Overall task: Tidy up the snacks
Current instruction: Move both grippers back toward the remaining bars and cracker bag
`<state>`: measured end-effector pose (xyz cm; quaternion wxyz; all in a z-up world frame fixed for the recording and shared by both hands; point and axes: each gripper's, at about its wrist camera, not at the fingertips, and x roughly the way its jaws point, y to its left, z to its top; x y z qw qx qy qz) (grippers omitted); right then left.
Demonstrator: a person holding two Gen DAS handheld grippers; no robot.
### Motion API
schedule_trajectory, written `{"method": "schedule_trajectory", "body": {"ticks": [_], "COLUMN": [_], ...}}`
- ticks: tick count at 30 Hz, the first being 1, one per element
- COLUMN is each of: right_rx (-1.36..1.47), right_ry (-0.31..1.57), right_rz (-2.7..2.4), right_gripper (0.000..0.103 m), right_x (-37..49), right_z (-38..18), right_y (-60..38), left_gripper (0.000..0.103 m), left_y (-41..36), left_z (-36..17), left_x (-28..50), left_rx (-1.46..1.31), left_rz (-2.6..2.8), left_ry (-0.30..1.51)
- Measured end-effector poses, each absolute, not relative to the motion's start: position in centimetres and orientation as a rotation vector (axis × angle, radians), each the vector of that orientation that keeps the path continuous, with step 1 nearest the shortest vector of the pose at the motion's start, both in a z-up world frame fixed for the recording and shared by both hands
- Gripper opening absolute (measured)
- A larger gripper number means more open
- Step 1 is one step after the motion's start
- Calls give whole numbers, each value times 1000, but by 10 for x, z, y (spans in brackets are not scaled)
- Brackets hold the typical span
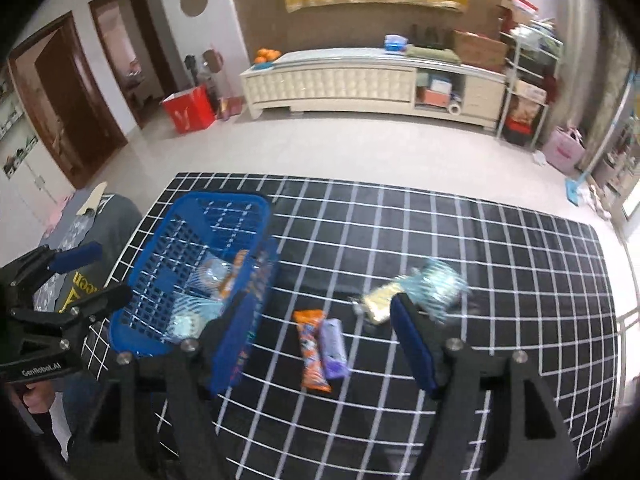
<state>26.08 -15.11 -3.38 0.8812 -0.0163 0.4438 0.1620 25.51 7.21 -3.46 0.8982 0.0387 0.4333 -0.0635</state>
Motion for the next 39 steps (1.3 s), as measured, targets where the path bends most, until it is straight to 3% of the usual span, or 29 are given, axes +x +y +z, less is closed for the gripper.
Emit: {"method": "schedule_trajectory", "body": {"ticks": [13, 17, 21, 26, 34, 39], "right_rx": [41, 69, 64, 45, 71, 92], "right_ry": [956, 981, 997, 1021, 1054, 1077], "right_rz": [234, 209, 188, 164, 132, 112], "right_gripper": [76, 76, 84, 87, 103, 103], "right_x": [262, 270, 276, 290, 311, 326], "right_z": [-54, -69, -84, -102, -132, -148], "right_y": [-246, -272, -291, -315, -350, -363], "left_gripper": [71, 77, 77, 77, 78, 78], "left_y": [-40, -66, -91, -119, -153, -171], "left_z": [-51, -63, -78, -101, -137, -164], "left_x": [279, 293, 312, 338, 384, 415], "left_rx": [174, 181, 192, 228, 235, 248], "left_rz": [-246, -268, -291, -293, -309, -298], "left_ry": [950, 979, 1027, 1085, 1168, 1246]}}
